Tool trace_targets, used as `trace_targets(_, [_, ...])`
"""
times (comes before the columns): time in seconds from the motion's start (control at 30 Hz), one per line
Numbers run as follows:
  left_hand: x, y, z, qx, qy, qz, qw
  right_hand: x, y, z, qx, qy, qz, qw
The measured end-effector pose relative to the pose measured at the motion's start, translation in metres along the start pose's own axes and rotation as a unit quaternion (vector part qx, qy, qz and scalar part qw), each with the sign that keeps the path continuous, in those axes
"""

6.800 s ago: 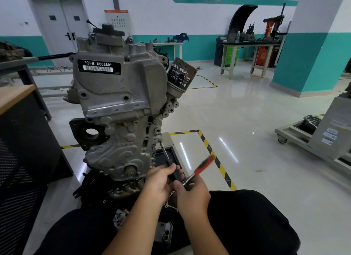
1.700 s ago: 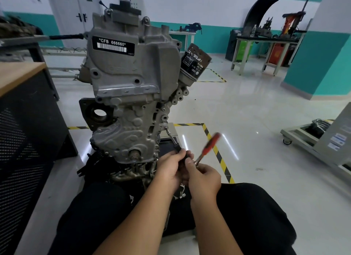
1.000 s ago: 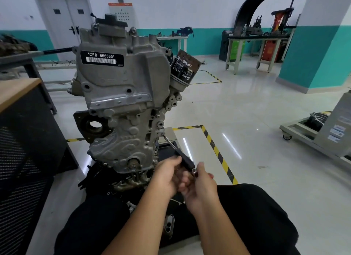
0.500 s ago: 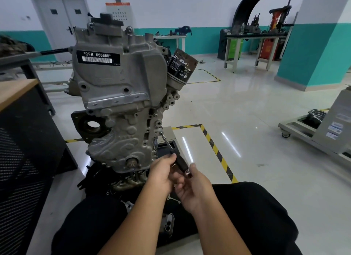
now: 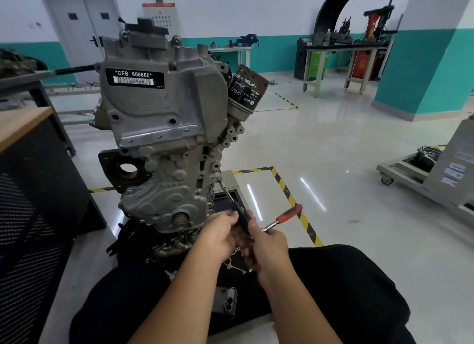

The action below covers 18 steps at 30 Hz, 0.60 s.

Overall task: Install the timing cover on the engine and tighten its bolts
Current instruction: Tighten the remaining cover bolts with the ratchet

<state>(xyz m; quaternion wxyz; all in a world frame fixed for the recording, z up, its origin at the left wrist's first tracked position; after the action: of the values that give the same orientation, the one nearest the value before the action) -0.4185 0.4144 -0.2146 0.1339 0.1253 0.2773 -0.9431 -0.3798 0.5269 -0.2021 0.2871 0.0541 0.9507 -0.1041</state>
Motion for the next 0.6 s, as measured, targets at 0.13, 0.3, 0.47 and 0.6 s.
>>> trace_targets(0.13, [0.003,0.002,-0.004,-0.007,-0.019,0.028,0.999,0.0,-0.001,-0.002,-0.098,0.172,0.084,0.977])
trace_targets(0.3, [-0.002,-0.001,-0.005,-0.007,0.007,-0.004,1.0,-0.004,-0.007,0.002,0.155,-0.064,-0.06,0.984])
trace_targets(0.47, [-0.002,0.0,-0.012,-0.011,-0.011,0.02,1.0,0.002,-0.009,0.002,0.052,0.07,0.005,0.996])
trace_targets(0.6, [-0.006,-0.004,-0.011,-0.048,0.022,0.003,0.999,-0.003,-0.009,0.0,0.113,-0.011,-0.046,0.993])
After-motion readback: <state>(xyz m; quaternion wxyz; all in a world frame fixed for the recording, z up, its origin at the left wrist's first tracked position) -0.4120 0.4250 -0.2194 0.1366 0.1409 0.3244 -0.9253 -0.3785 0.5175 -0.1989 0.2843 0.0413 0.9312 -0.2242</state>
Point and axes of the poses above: each hand's wrist, its own x-axis towards the middle knuckle, its own y-axis out of the back of the hand, z = x × y, the point moved 2 cm from there along x, towards the middle knuckle, and after that the axes turned 9 degrees about -y, right-handed, at the moved point
